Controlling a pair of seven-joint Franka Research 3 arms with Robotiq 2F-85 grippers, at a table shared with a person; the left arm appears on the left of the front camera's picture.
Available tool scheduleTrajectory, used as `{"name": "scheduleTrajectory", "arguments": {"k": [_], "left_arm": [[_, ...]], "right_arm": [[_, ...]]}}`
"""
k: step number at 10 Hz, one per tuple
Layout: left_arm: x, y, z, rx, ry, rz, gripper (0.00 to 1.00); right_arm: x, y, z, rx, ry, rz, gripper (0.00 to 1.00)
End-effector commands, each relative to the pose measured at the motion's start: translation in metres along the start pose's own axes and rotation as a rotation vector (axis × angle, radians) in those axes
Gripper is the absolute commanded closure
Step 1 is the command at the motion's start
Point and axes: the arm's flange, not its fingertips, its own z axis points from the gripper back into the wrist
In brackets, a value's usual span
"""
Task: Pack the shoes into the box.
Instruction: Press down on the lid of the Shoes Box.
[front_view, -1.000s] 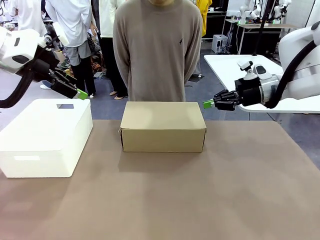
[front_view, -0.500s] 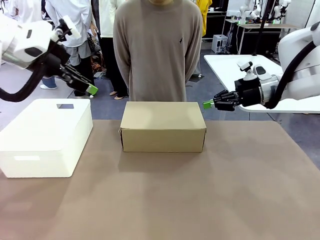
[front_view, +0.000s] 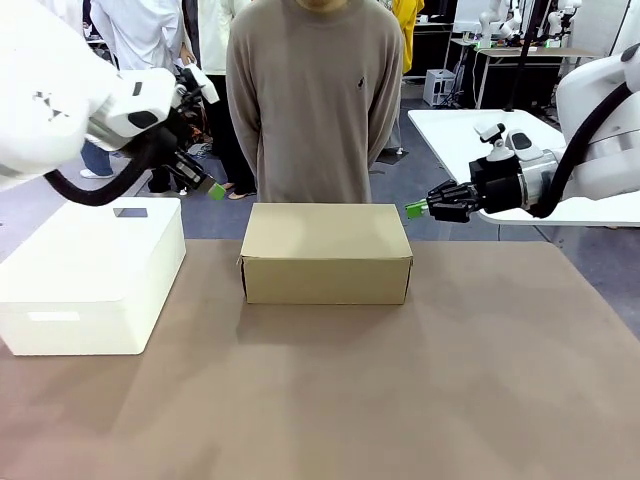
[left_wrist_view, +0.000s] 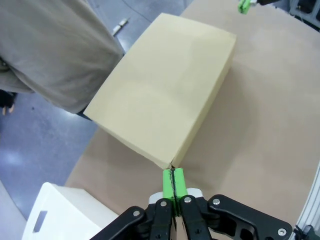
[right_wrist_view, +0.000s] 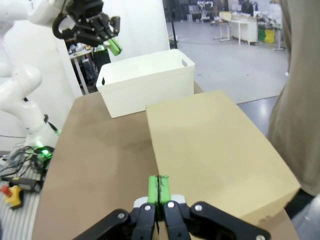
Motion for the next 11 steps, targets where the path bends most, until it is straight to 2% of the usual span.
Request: {"name": "scheduleTrajectory", "arguments": {"k": [1,3,4,5,8,9,10,11], "left_arm": [[0.017,0.011,-0.005,-0.023,0.001,0.035,1.00],[0.027,0.015,-0.021,-0.018,0.008,0.057,1.00],[0.030,0.014,-0.029,-0.009,0.009,0.066,1.00],[0.032,0.013,-0.039,-0.012,0.006,0.084,1.00],[0.039,0.008,-0.061,-0.042,-0.011,0.125,1.00],[0.041,0.006,-0.056,-0.066,-0.015,0.104,1.00],[0.033,0.005,-0.060,-0.030,0.013,0.096,1.00],[0.033,0.005,-0.060,-0.030,0.013,0.096,1.00]], "right_arm": [[0.022,0.008,0.005,-0.061,0.144,-0.032,0.63],[0.041,0.013,0.008,-0.121,0.241,-0.112,0.23],[0.051,0.017,0.010,-0.134,0.255,-0.152,0.04],[0.059,0.020,0.011,-0.158,0.289,-0.191,0.00],[0.079,0.033,0.010,-0.203,0.424,-0.328,0.00],[0.081,0.037,0.008,-0.211,0.440,-0.314,0.00],[0.070,0.025,0.015,-0.202,0.367,-0.271,0.00],[0.070,0.025,0.015,-0.202,0.367,-0.271,0.00]]}}
